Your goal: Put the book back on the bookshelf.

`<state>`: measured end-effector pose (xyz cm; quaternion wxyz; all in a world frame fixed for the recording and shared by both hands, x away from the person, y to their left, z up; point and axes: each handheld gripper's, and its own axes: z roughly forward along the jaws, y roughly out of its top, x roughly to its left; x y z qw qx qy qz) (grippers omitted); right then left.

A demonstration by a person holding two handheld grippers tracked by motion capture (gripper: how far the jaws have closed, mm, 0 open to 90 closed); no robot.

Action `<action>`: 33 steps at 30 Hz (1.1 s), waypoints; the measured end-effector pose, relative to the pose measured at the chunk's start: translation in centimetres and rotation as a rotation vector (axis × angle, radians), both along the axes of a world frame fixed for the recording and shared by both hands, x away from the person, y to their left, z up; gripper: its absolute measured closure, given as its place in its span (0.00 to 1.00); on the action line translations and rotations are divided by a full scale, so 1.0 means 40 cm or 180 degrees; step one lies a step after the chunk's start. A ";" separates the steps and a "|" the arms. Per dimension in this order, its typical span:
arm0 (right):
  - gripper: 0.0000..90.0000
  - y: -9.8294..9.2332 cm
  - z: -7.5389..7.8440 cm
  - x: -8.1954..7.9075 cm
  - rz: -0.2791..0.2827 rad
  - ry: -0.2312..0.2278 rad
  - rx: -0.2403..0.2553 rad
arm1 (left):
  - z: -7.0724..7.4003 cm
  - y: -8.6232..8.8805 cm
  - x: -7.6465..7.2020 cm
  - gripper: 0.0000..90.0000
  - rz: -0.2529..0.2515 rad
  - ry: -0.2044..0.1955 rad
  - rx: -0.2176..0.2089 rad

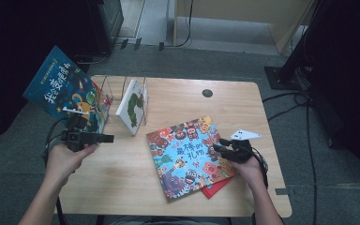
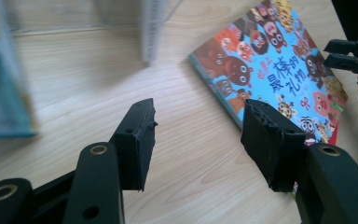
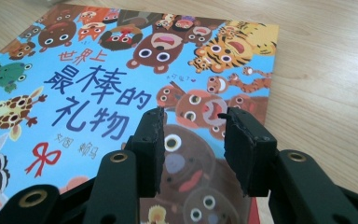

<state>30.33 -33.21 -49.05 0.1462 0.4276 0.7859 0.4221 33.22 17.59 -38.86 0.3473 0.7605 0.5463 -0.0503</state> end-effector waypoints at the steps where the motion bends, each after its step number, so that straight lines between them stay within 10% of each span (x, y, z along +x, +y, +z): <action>1: 0.64 -0.003 -0.001 -0.004 -0.0013 -0.0008 -0.0011 | -0.003 -0.009 0.003 0.50 -0.0024 0.0000 -0.0005; 26: 0.92 -0.079 -0.021 -0.115 -0.0133 0.0048 -0.0113 | -0.121 -0.204 0.075 0.52 -0.0580 -0.0016 0.0071; 33: 0.98 -0.095 -0.028 -0.142 -0.0137 0.0048 -0.0135 | -0.143 -0.230 0.075 0.67 -0.0658 -0.0059 0.0089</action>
